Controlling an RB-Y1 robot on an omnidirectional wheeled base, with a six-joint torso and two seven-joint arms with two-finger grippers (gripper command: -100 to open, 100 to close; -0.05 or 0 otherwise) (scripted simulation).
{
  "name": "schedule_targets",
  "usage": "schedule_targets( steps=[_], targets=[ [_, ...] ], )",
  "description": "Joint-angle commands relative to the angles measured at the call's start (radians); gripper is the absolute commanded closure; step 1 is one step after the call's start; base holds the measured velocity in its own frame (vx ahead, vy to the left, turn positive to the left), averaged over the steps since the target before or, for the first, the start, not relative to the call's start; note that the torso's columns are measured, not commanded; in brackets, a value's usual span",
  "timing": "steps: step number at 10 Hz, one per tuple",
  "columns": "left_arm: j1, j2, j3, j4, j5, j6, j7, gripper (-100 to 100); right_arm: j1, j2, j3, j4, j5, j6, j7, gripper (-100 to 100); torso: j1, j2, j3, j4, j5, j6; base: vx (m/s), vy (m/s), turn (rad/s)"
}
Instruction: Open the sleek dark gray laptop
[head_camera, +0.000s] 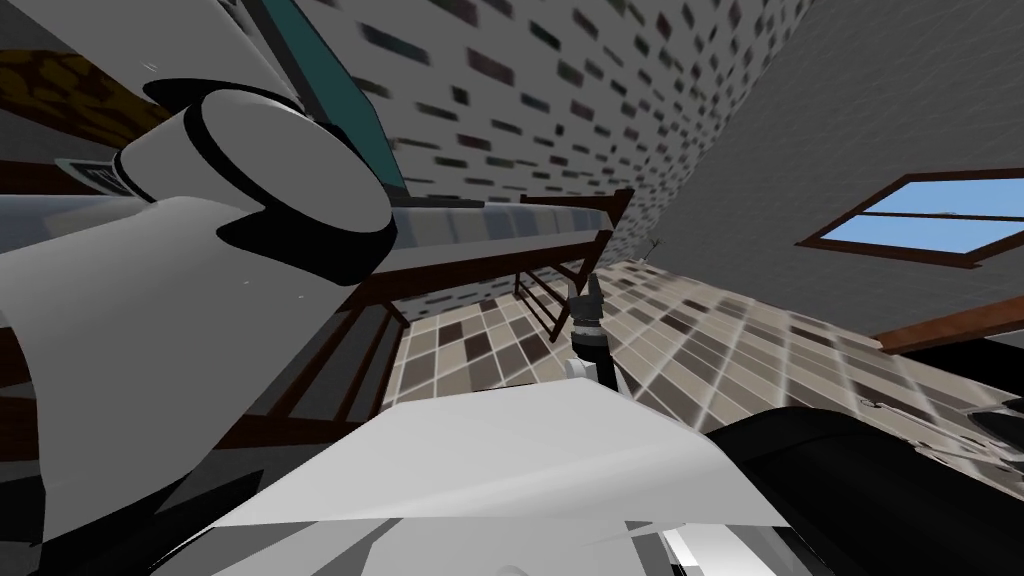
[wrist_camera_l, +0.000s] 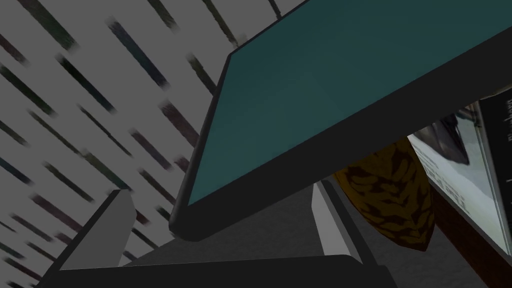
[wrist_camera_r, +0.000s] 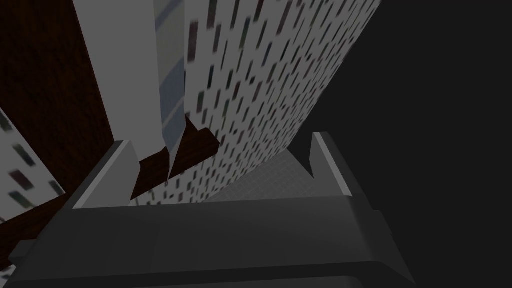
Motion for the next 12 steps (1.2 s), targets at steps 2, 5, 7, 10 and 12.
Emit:
schedule_targets(
  steps=[2,5,7,10,12],
  targets=[
    [0.002,0.100,-0.103,0.057,0.061,-0.034,0.053,-100,0.000,0.000,0.000,0.000,0.000,0.000,0.000,0,-0.002,0.004,0.003,0.002,-0.001,0.001,-0.079,0.026,-0.207],
    [0.005,0.192,-0.202,0.113,0.123,-0.067,0.107,-100,0.000,0.000,0.000,0.000,0.000,0.000,0.000,0,0.000,-0.003,-0.001,0.000,-0.001,0.000,-0.074,0.024,-0.254],
    [0.007,0.240,-0.250,0.170,0.169,-0.101,0.160,-100,0.000,0.000,0.000,0.000,0.000,0.000,0.000,0,-0.002,-0.006,-0.003,-0.001,-0.001,0.000,-0.041,-0.006,-0.168],
    [0.010,0.331,-0.339,0.222,0.230,-0.135,0.208,-100,0.000,0.000,0.000,0.000,0.000,0.000,0.000,0,0.001,-0.002,0.000,0.001,0.000,-0.001,-0.073,0.003,-0.236],
    [0.010,0.391,-0.401,0.227,0.245,-0.135,0.213,-100,0.000,0.000,0.000,0.000,0.000,0.000,0.000,0,0.000,-0.001,0.000,0.000,0.000,0.000,-0.068,0.011,-0.196]
  ],
)
